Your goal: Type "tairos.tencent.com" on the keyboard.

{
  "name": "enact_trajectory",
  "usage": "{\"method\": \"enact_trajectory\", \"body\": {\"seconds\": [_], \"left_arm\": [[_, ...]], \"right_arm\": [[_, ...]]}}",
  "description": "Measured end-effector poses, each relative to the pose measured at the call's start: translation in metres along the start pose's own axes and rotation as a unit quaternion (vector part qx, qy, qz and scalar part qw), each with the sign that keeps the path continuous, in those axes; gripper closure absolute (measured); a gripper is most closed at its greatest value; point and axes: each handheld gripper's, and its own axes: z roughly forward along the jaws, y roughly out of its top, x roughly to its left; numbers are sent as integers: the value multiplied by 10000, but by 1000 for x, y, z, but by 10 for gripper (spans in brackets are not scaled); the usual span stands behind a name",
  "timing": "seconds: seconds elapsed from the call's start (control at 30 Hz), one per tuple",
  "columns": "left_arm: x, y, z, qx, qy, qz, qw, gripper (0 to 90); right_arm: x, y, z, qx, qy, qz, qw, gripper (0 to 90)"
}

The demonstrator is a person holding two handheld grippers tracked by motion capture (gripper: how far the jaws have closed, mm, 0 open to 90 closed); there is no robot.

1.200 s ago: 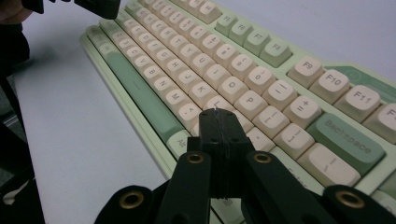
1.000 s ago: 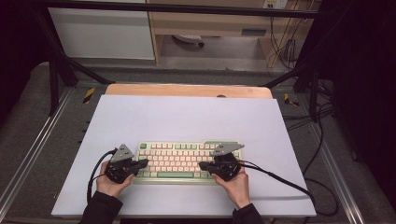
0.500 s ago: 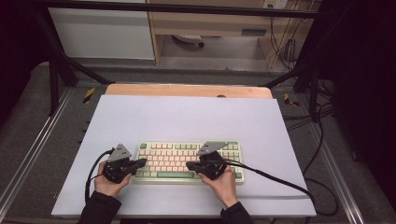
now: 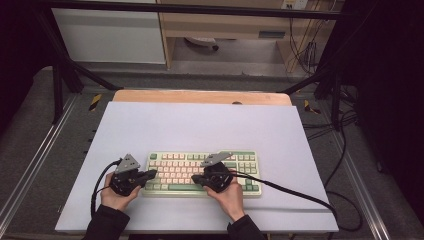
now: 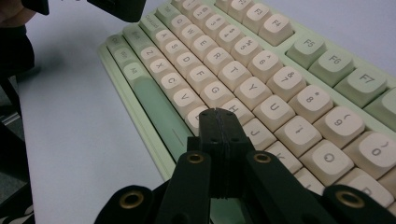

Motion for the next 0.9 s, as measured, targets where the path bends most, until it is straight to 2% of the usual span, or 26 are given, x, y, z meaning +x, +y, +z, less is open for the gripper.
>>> {"method": "enact_trajectory", "body": {"seconds": [0.5, 0.9], "left_arm": [[0, 0, -1, -18, 18, 11, 10000, 900], [0, 1, -2, -41, 5, 13, 10000, 900]], "right_arm": [[-1, -3, 5, 53, -15, -82, 10000, 900], [-3, 4, -14, 8, -148, -138, 9998, 900]]}}
